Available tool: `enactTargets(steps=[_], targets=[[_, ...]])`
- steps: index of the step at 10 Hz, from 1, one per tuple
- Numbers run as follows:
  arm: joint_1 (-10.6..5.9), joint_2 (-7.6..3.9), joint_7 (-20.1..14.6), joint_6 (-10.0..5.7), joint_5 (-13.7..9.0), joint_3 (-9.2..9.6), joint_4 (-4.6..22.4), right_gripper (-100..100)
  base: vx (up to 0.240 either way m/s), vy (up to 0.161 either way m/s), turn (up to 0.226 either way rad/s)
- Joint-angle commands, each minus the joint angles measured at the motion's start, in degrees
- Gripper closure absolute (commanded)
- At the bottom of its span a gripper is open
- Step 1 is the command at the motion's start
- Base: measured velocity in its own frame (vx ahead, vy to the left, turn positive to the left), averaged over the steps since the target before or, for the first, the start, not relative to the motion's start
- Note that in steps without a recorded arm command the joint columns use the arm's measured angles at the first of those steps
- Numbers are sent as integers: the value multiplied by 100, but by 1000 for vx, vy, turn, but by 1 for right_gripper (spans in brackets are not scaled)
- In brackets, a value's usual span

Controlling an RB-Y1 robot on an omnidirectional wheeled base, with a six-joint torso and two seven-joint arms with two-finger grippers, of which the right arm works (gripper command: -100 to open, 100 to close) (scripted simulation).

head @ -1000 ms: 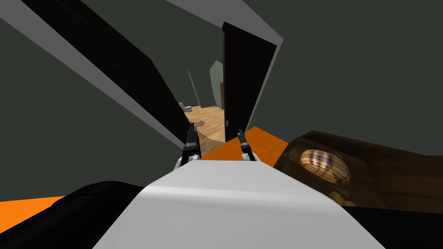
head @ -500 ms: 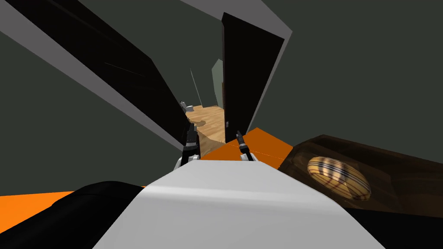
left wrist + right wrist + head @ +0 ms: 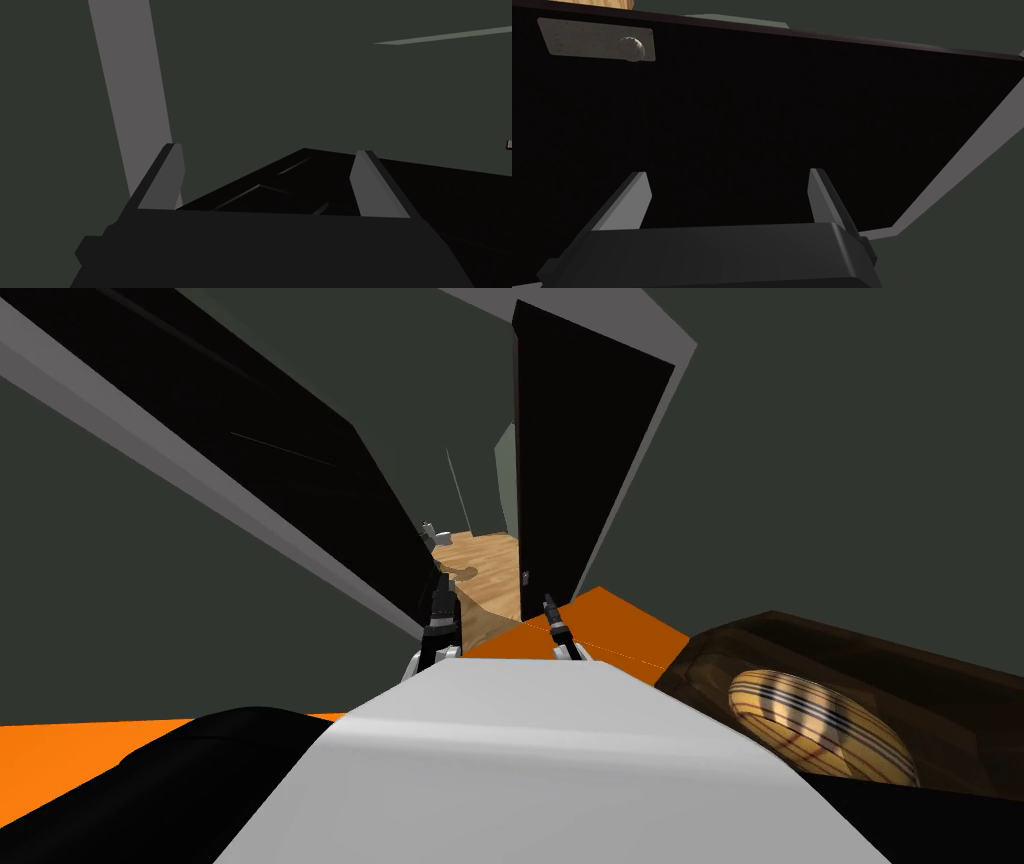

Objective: Push the door open

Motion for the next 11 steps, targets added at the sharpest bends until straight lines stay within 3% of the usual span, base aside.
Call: enactTargets(steps=[1, 5, 7, 11], targets=[[-100, 17, -23, -28, -5, 24, 227, -100, 74, -76, 81], [-320, 76, -64, -156, -13, 87, 813, -100, 80, -77, 74], [-422, 112, -83, -215, -16, 116, 1084, -100, 22, -13, -64], [-472, 130, -93, -244, -18, 130, 1219, -100, 9, -1, -5]])
